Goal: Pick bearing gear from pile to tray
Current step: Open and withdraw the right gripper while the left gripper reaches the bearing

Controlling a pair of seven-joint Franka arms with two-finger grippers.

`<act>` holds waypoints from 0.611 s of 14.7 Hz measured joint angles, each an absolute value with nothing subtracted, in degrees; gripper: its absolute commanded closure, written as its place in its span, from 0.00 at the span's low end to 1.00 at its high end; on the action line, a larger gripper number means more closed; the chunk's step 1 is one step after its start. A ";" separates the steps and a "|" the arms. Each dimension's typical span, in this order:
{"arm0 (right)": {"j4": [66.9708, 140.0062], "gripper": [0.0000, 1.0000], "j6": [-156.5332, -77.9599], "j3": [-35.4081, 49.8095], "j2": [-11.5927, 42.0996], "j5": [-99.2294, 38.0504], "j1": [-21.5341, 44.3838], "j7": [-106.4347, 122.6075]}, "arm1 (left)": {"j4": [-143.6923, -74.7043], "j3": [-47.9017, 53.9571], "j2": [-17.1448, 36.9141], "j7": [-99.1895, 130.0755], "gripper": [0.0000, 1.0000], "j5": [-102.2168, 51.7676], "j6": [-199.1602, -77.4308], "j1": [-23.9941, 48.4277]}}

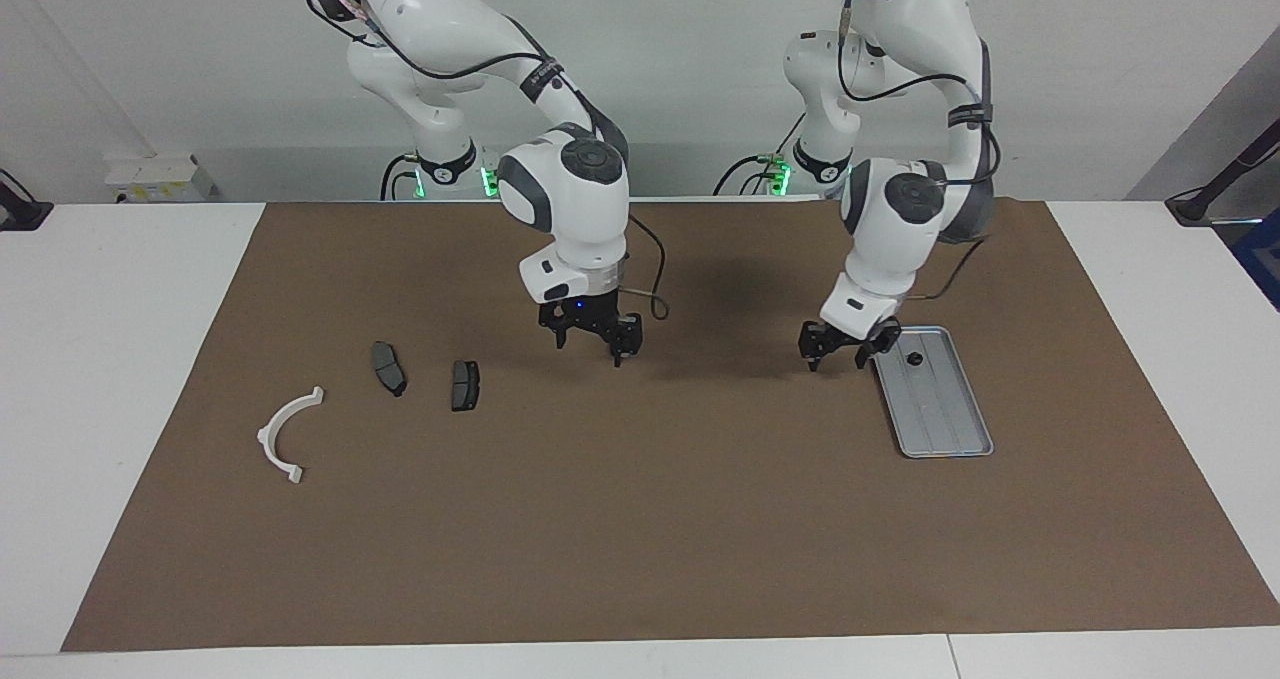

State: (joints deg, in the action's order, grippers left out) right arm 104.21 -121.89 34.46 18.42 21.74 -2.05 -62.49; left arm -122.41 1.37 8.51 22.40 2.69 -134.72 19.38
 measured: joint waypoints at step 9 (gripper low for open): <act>90.89 0.00 -98.65 34.62 10.61 9.02 -16.04 -24.83 | -109.09 1.67 17.59 49.44 0.21 3.55 -129.12 39.74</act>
